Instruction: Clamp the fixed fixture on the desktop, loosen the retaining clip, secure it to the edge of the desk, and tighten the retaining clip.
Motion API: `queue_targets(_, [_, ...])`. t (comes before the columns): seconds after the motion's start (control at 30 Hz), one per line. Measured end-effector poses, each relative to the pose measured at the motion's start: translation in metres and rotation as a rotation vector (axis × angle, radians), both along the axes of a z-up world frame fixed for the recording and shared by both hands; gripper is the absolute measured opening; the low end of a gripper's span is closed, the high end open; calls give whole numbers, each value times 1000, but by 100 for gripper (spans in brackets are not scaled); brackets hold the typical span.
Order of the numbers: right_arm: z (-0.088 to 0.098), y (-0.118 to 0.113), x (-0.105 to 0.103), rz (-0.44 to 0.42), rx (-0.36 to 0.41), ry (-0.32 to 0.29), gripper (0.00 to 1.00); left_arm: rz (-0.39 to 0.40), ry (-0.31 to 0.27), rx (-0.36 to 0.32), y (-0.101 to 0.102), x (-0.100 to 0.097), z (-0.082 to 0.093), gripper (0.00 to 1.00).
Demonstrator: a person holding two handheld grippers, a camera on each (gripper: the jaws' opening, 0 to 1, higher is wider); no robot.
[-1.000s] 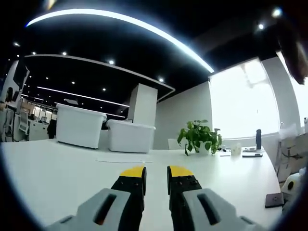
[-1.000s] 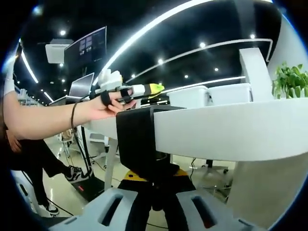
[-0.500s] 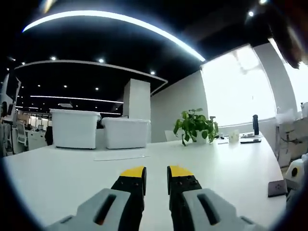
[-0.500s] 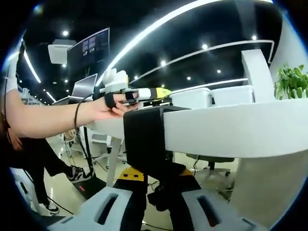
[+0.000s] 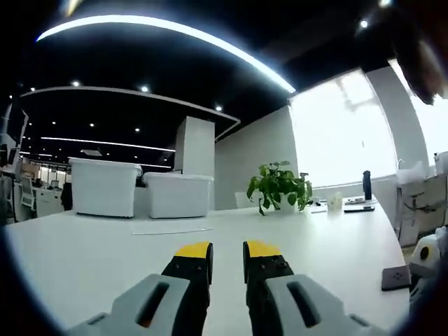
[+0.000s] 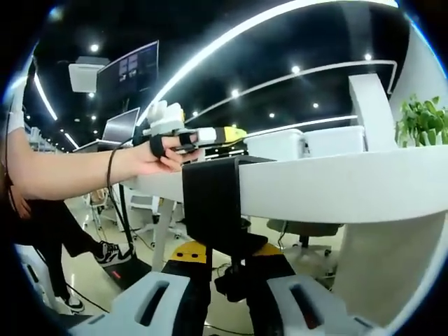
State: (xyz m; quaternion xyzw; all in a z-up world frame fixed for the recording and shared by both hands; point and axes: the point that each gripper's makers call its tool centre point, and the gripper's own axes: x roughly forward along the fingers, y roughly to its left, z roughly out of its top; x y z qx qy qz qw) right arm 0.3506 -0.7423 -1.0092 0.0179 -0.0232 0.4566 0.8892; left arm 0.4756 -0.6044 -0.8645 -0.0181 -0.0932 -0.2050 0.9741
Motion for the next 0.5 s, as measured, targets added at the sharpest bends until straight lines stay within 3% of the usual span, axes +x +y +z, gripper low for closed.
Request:
queue_targets(0.23, [1, -7, -2, -22, 4, -14, 17, 6, 27, 15, -3, 2, -5, 18])
queue_targets(0.5, [-1, -20, -2, -46, 8, -8, 17, -8, 75, 84, -17, -4, -19, 18])
